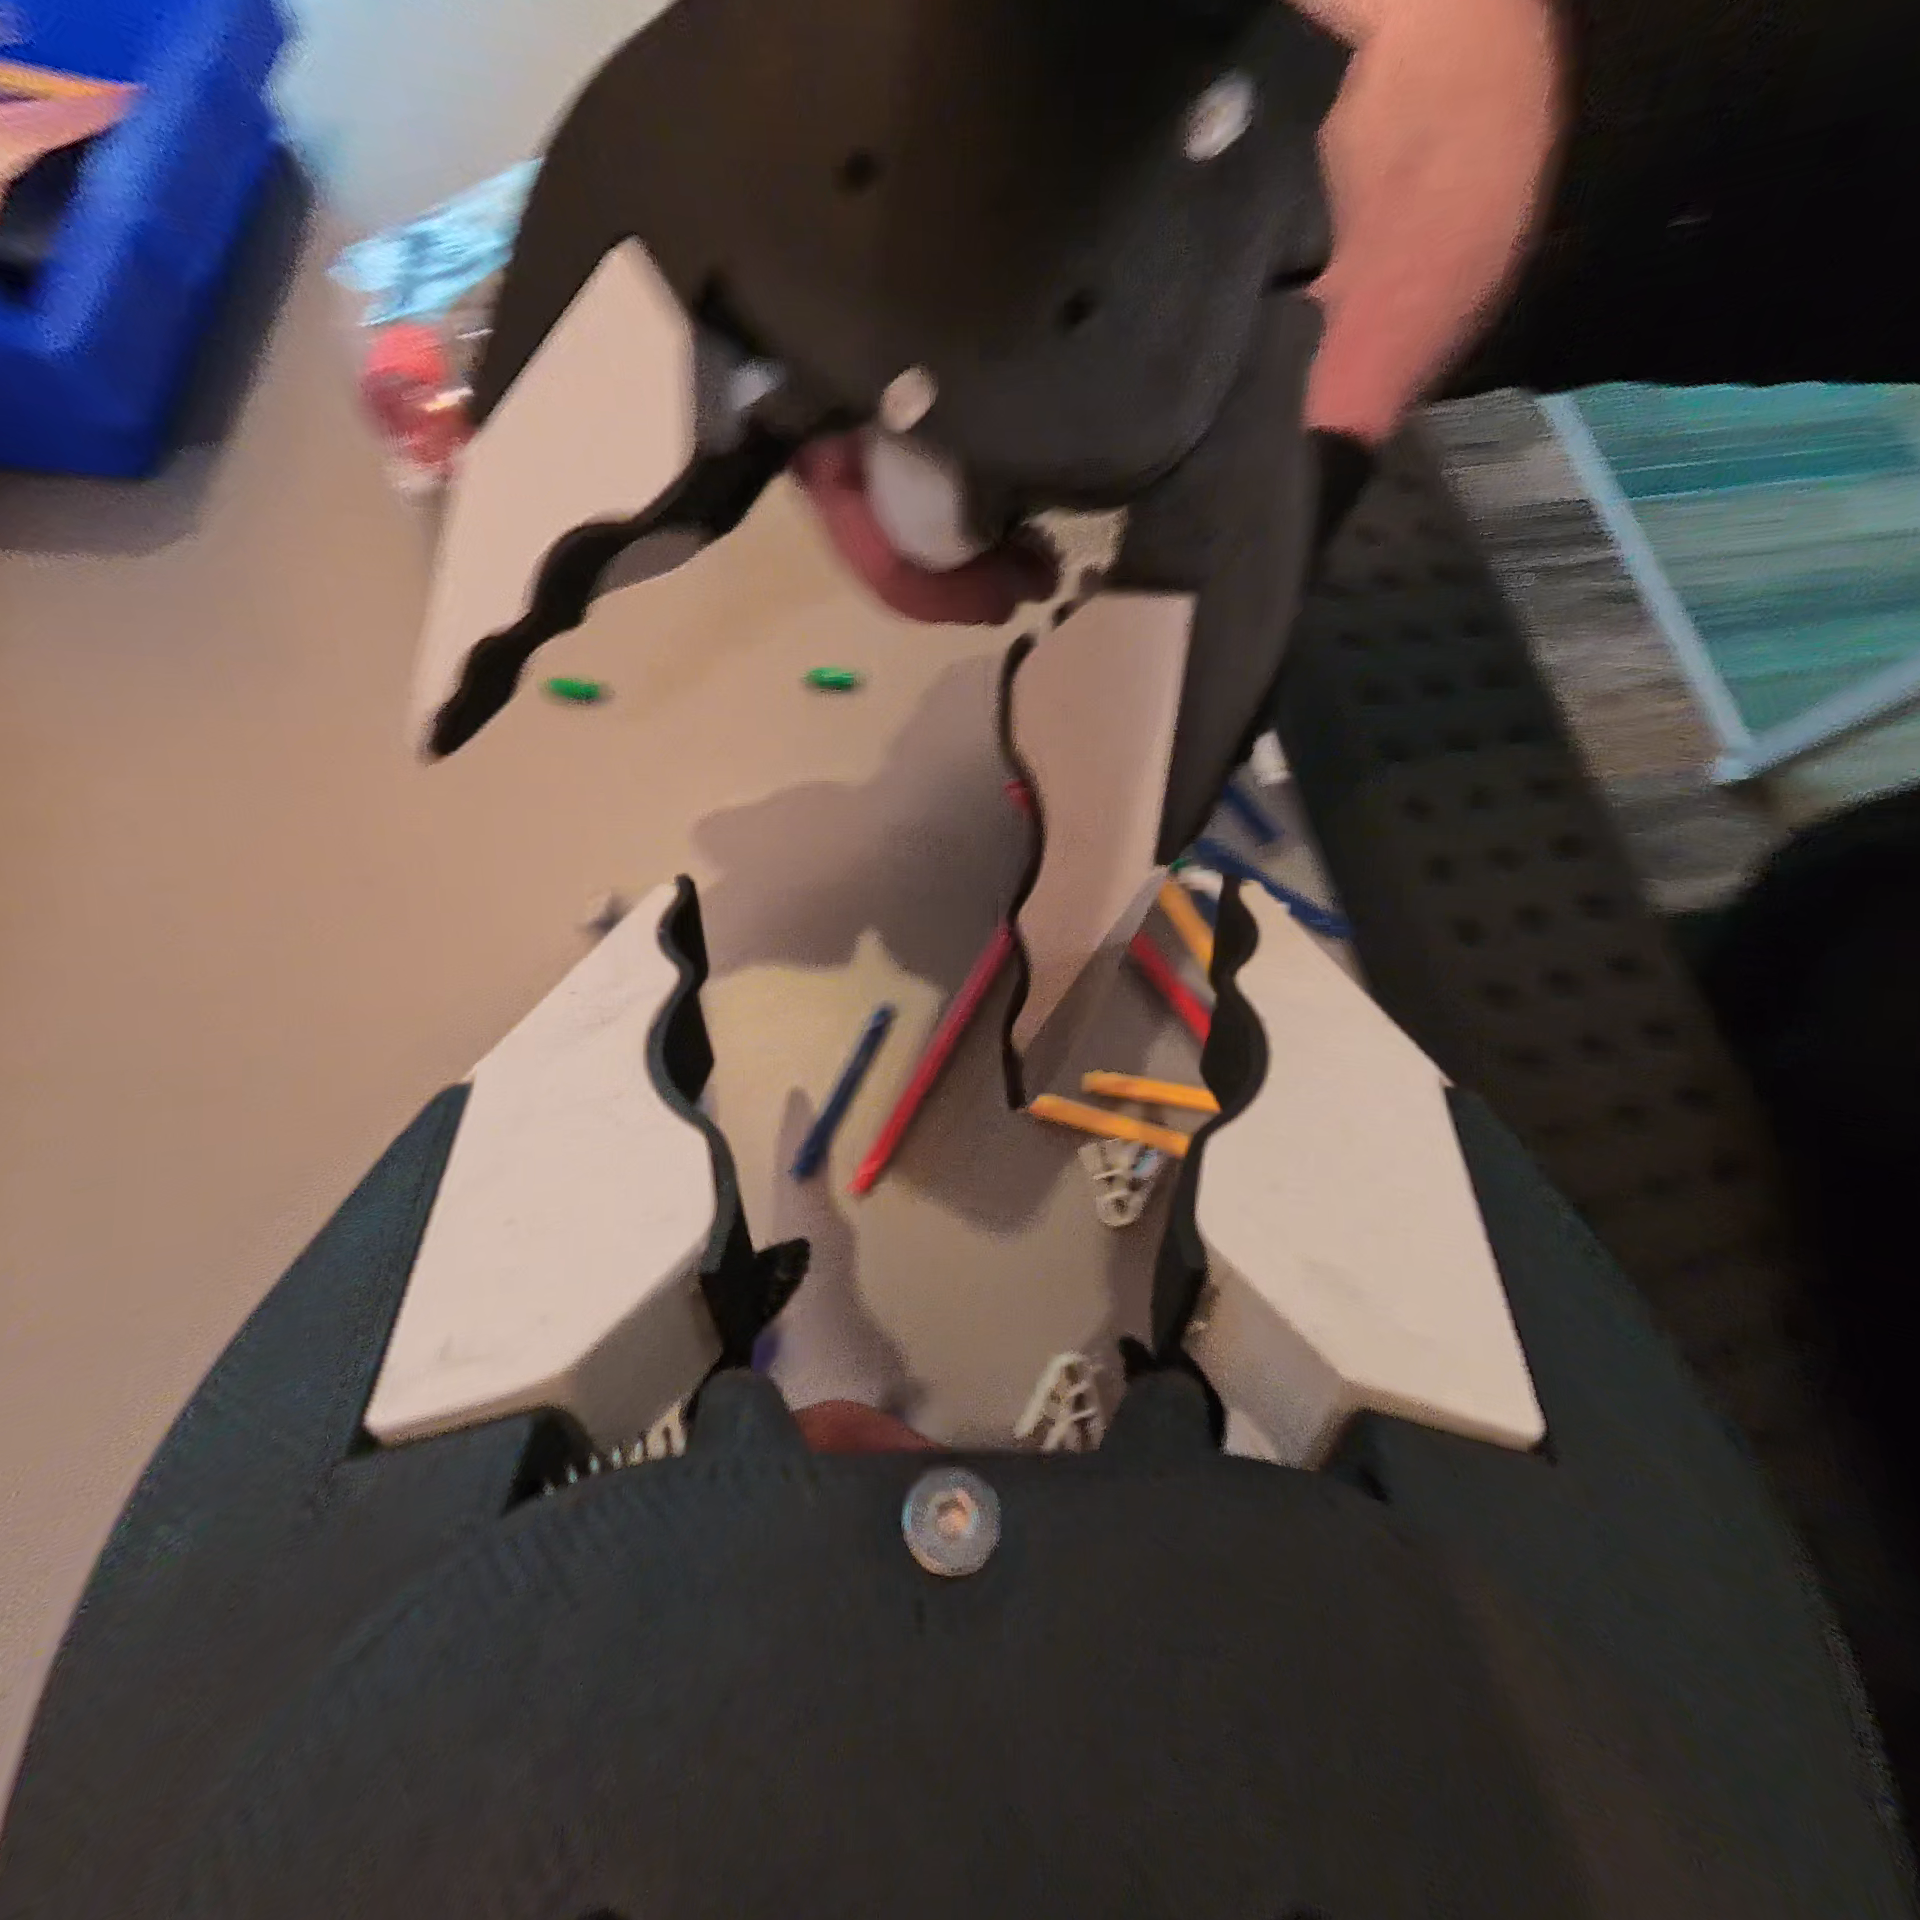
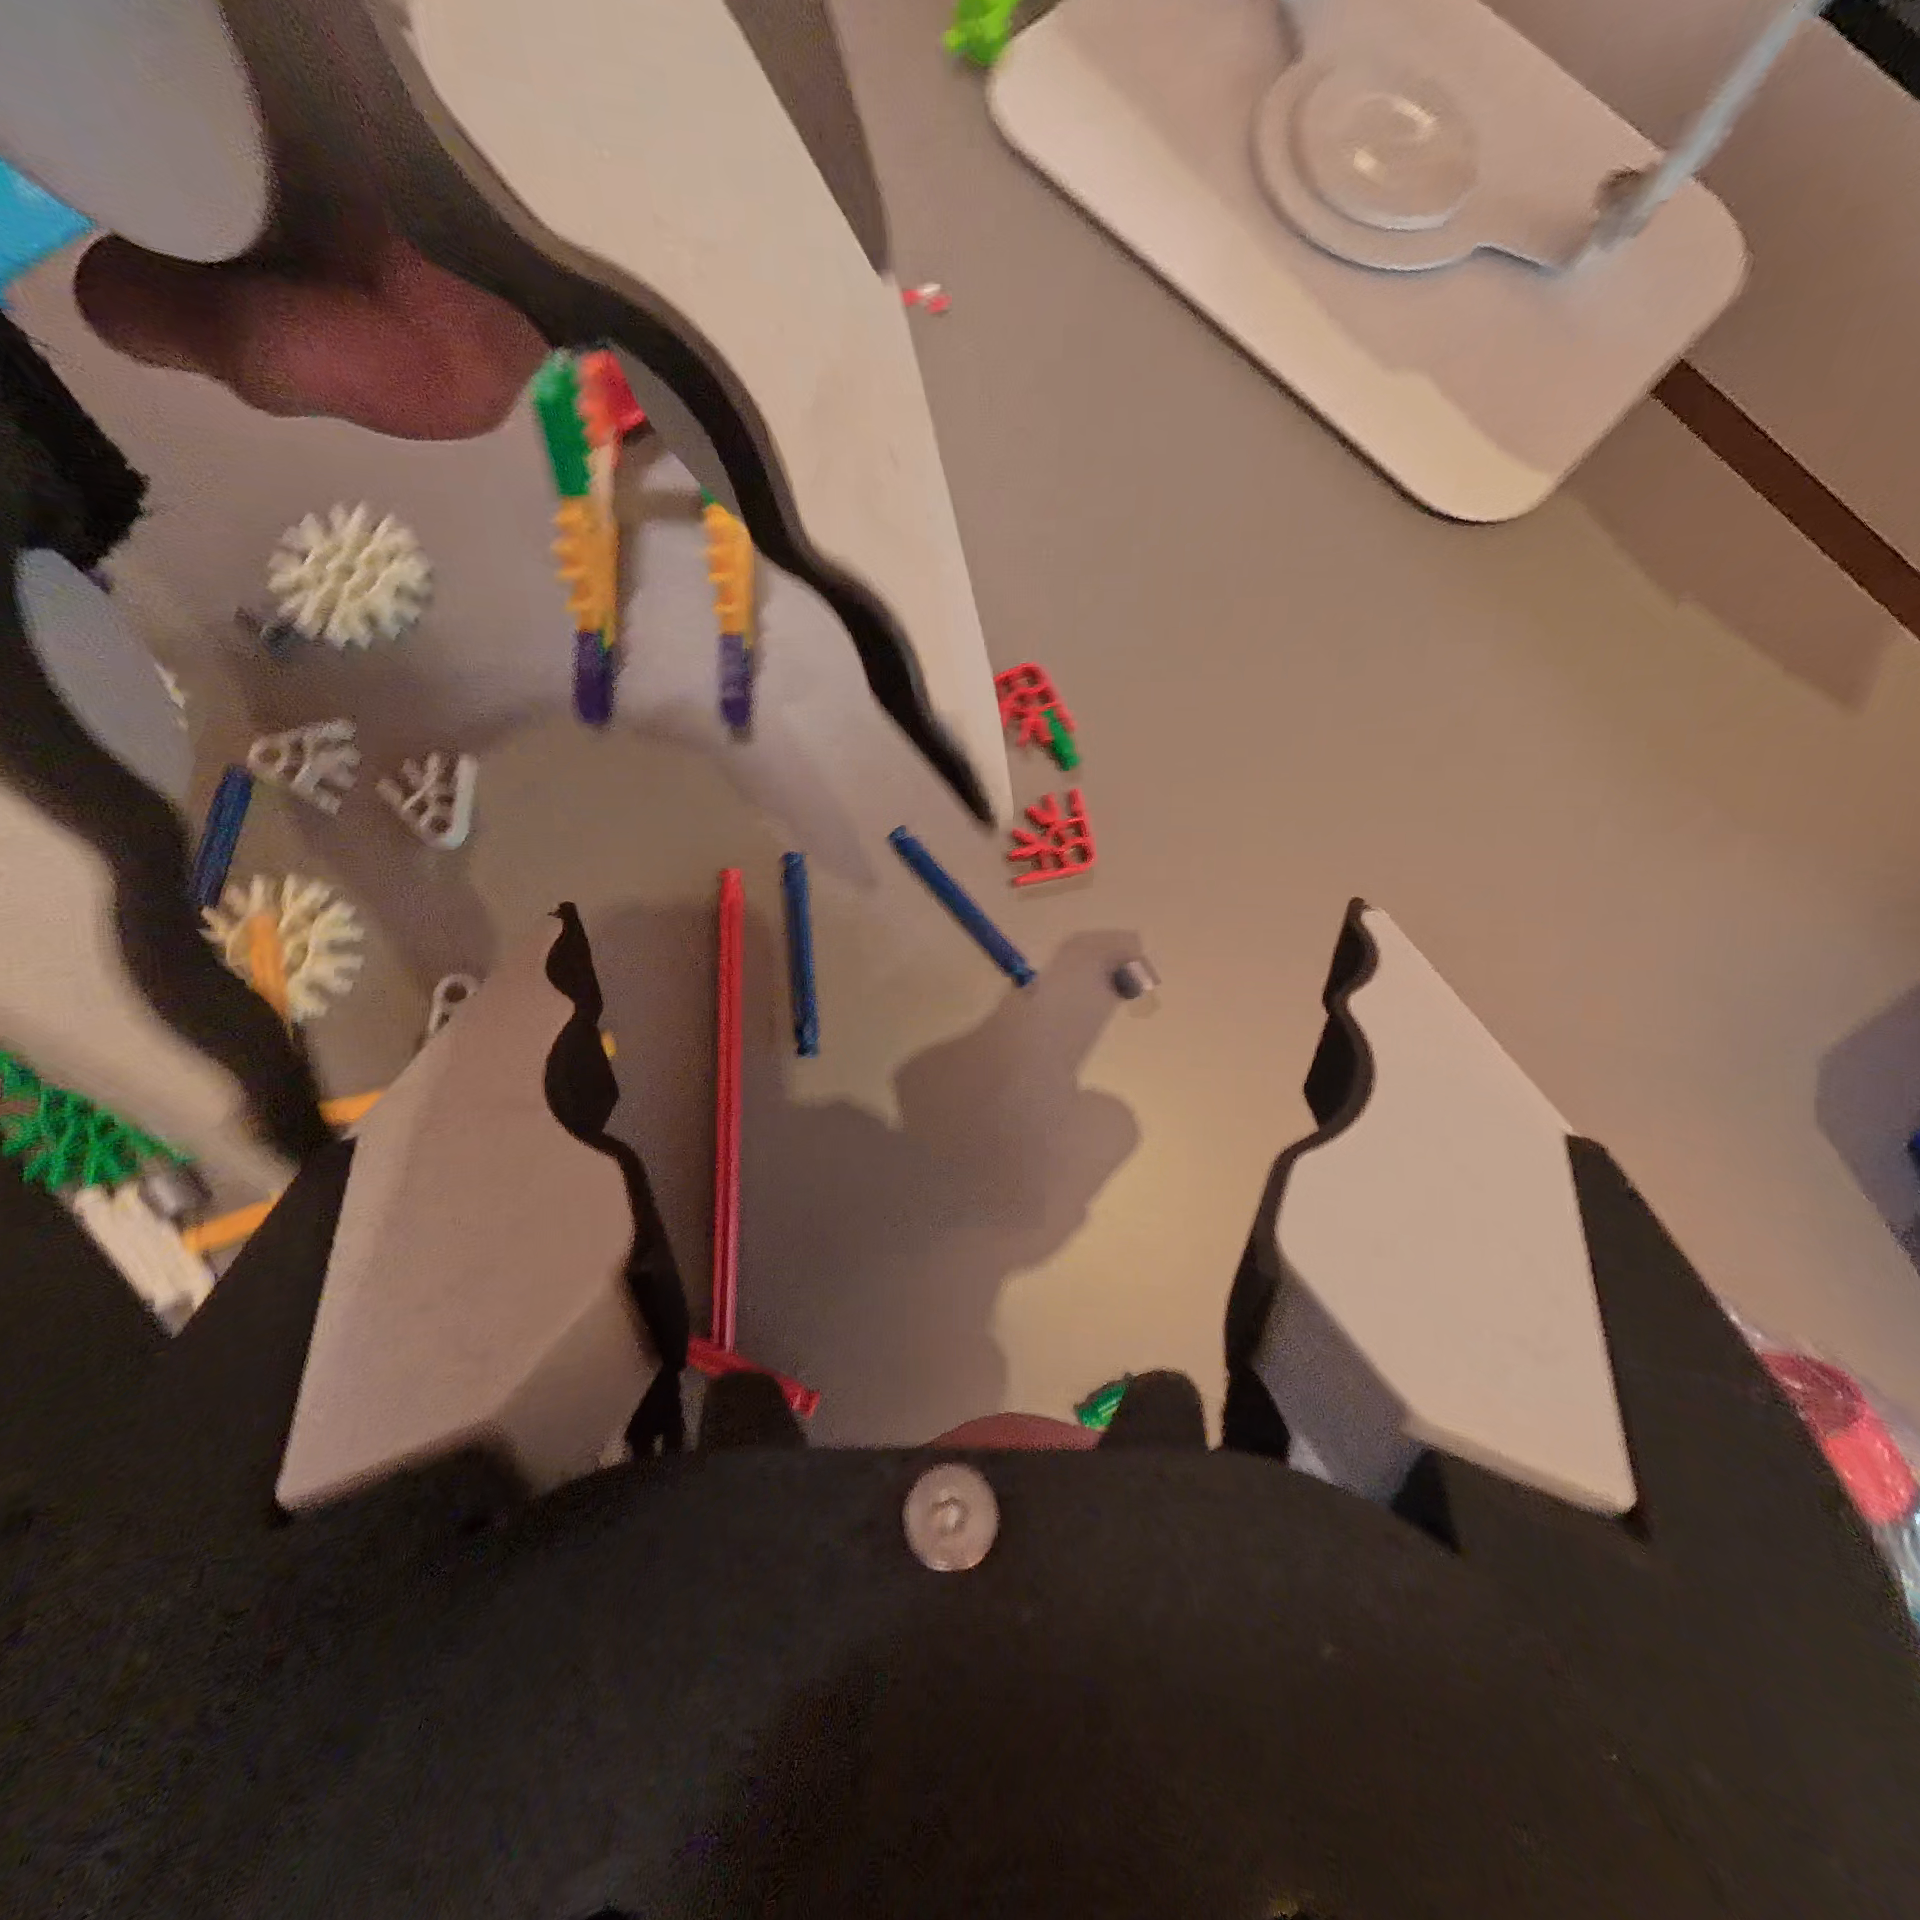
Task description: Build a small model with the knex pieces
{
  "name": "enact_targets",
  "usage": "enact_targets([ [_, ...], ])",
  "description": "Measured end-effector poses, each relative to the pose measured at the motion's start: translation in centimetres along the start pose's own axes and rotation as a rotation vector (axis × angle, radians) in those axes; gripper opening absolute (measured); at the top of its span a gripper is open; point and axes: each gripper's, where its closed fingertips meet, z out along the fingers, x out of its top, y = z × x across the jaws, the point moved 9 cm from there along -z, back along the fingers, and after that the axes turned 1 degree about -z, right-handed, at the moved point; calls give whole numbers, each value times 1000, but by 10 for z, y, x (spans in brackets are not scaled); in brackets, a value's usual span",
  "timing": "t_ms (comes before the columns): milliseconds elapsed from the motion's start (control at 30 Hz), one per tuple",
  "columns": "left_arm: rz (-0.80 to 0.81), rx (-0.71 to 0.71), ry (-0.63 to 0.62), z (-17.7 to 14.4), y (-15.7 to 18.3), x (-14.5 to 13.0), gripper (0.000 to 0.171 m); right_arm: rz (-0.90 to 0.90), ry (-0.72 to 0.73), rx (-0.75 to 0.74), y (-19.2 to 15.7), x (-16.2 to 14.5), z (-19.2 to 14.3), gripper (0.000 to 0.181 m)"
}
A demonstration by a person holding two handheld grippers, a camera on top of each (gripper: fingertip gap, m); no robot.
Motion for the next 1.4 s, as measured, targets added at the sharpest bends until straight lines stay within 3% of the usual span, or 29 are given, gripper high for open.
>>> enact_targets([
  [67,-11,-83,9,11,18,1,92,-66,-7,2,-14,-2,-1,141],
  [133,29,-159,8,21,37,3,54,-32,7,54,-28,1,-2,141],
  [200,90,-180,-12,26,52,2,43,-98,-60,43,-40,-3,-3,138],
  [267,52,-273,53,25,62,2,32,-96,-43,108,-50,-4,-10,139],
  [433,7,-384,138,21,79,11,30,-35,-31,193,-65,-5,-30,138],
  [667,-74,-489,216,19,96,15,29,-6,-35,251,-76,-7,-45,155],
  [800,-132,-526,277,6,105,9,26,93,32,380,-89,-2,-47,139],
  [1067,-196,-408,365,-20,136,-14,22,141,91,491,-125,11,-47,112],
  [1167,-262,-354,405,-33,142,-35,23,149,79,399,-135,18,-36,117],
  [1300,-274,-322,457,-51,158,-41,23,84,92,363,-153,35,-39,119],
  [1400,-276,-232,491,-62,156,-48,24,20,164,160,-146,49,-36,155],
])
